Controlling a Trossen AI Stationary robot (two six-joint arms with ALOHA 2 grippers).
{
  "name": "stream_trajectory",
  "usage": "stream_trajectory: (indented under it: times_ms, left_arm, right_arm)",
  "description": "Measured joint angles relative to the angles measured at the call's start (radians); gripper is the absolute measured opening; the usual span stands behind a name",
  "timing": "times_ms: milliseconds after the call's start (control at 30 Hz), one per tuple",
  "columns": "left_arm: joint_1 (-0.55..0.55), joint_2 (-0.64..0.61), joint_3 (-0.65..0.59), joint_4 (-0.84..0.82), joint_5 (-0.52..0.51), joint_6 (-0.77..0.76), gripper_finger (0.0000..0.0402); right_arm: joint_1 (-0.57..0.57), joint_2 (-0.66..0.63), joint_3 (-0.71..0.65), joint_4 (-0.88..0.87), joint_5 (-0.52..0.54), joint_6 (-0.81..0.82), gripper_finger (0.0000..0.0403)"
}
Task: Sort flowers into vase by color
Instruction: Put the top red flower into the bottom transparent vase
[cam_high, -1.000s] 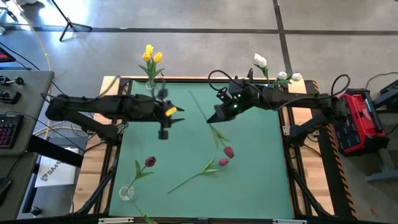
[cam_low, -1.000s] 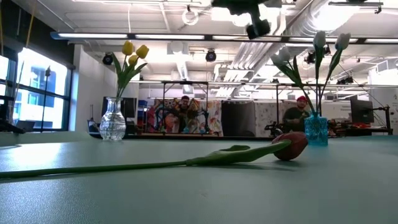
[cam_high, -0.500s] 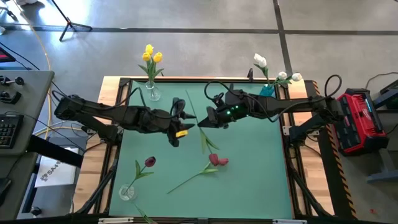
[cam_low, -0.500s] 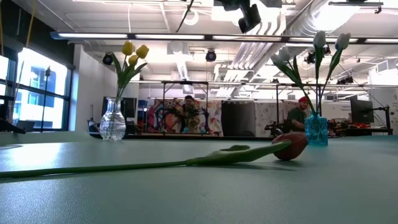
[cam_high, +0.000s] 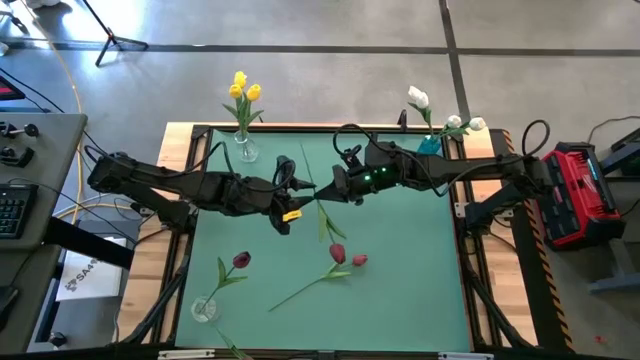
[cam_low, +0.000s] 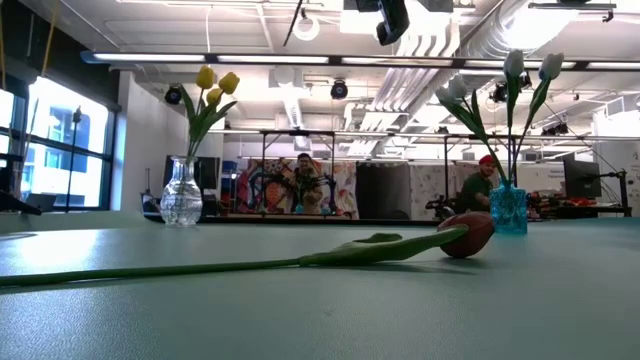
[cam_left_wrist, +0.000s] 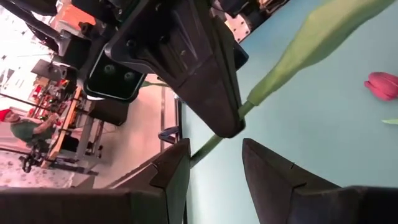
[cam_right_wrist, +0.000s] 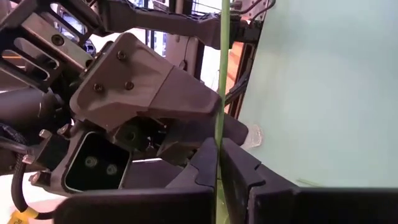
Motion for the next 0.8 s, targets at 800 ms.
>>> stream_trajectory:
  times_ms: [800]
  left_arm:
    - [0.010, -0.027, 0.001, -0.098, -0.002, -0.432, 0.0008]
  right_arm:
    - [0.002, -0.013, 0.001, 0.095, 0.060, -0.202, 0.0050]
